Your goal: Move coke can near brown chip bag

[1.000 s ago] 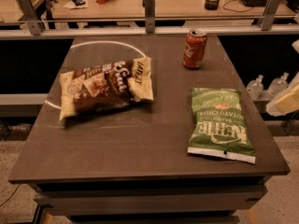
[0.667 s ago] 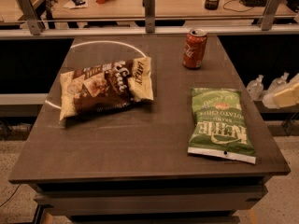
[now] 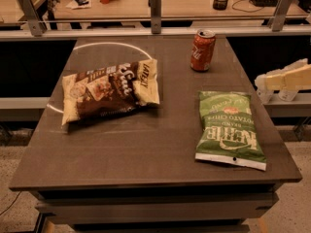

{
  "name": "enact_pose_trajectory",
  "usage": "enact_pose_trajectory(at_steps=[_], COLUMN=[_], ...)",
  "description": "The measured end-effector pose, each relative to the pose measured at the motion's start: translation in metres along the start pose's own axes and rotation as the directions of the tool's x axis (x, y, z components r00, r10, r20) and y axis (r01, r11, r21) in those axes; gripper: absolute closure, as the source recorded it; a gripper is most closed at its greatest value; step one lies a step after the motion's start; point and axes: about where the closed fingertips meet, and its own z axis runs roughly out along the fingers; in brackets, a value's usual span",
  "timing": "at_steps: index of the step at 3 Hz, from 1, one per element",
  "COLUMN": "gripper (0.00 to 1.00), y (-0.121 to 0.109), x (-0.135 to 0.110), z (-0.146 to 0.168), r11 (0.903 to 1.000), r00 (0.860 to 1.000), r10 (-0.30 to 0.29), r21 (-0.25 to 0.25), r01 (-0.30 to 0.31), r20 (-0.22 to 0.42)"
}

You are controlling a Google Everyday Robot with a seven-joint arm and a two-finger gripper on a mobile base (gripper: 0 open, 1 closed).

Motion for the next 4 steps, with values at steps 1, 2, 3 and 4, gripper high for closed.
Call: enact_pose_trajectory(at_steps=[1,2,3,4], gripper=[0.0,0.0,0.0,0.0], y=[-0.013,-0.021,-0.022,-0.023], x=[0.004,0.008,0.009,0.009], z=[0.023,0.047,0.05,0.054], r11=[0.9964,0.9925,0.992,0.9897], r00=[0.994,0.985,0.984,0.983], r10=[0.077,0.112,0.116,0.126], r21=[0.029,0.034,0.034,0.051], r01=[-0.08,-0.118,-0.122,-0.134], r20=[0.075,0.128,0.132,0.137])
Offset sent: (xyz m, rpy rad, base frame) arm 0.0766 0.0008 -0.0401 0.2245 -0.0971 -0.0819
